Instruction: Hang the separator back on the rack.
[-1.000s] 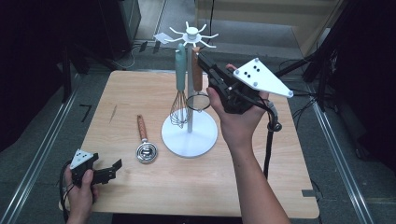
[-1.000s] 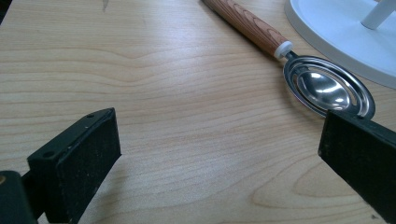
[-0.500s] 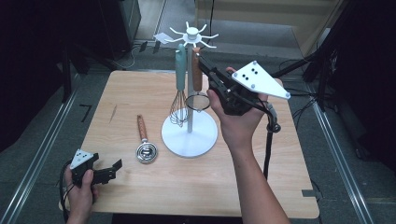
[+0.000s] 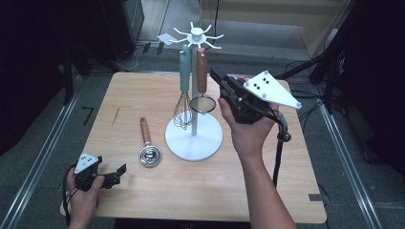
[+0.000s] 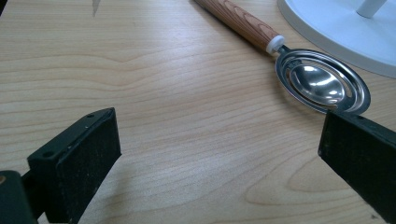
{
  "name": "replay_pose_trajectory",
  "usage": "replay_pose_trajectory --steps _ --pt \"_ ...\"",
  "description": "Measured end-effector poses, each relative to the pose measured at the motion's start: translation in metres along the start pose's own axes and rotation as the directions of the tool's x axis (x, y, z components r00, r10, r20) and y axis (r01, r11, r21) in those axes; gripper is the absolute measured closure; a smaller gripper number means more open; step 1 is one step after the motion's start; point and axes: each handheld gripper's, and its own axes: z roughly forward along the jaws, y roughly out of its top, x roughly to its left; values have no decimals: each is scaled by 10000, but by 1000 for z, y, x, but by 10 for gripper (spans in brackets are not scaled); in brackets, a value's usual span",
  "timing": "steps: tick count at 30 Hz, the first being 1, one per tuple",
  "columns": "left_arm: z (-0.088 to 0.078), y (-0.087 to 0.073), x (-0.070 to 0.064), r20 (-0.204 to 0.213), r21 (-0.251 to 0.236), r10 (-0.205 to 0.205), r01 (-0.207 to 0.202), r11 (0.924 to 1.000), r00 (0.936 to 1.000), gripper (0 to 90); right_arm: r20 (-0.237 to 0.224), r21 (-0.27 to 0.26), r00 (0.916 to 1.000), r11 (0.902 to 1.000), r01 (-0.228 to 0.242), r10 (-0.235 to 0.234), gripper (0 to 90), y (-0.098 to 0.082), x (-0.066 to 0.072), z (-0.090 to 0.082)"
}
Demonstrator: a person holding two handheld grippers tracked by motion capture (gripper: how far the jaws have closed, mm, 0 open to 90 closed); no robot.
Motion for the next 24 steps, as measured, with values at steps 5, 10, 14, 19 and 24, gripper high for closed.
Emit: replay_pose_trajectory --steps 5,10,14,19,24 --pt "0 1 -4 -207 28 317 -316 9995 9993 26 257 435 9997 9990 -74 63 881 -20 -9 -10" --pt "2 2 -7 -448 115 448 -443 9990 9980 54 468 823 9986 9962 -268 230 840 -40 -14 -20" --pt "2 3 -8 -468 84 387 -384 9992 9982 74 463 1139 9988 9932 -233 181 783 -56 -17 -26" --pt "5 5 -13 -935 159 532 -520 9985 9942 156 592 1455 9982 9893 -105 19 783 -75 -21 -34" --pt "5 6 -14 -739 66 401 -398 9992 9965 182 748 1549 9970 9875 -297 183 748 -95 -26 -43"
